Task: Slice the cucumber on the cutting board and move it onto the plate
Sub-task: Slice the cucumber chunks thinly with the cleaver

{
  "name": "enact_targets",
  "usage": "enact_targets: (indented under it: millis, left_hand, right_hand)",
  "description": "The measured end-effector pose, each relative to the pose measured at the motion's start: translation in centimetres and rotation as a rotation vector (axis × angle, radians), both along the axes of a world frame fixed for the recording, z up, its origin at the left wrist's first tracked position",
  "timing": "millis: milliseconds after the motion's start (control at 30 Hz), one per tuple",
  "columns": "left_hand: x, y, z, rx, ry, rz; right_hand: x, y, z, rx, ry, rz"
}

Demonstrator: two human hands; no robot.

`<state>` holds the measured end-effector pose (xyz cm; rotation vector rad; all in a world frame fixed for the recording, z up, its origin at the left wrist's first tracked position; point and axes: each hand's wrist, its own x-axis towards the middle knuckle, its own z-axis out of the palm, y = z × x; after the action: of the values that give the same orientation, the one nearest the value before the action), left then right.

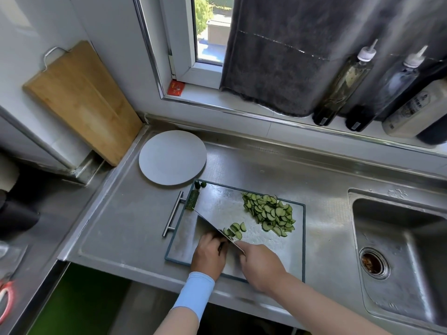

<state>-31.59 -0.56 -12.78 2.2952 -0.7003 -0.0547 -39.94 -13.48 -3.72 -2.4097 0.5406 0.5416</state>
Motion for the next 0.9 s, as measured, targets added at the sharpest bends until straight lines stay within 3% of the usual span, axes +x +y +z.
enact_targets:
  millis: [467,900]
  left_hand:
    - [0.1,0.0,0.5,-0.04,-0.017,0.034]
    - [-0.1,0.3,-0.4,-0.058,-0.015,0.011]
  right_hand:
    - [-3.5,-0.5,1.0,-0.026,-0.036,-0.011]
    - [-0.4,0.2,-0.1,0.001,-0.002,-0.01]
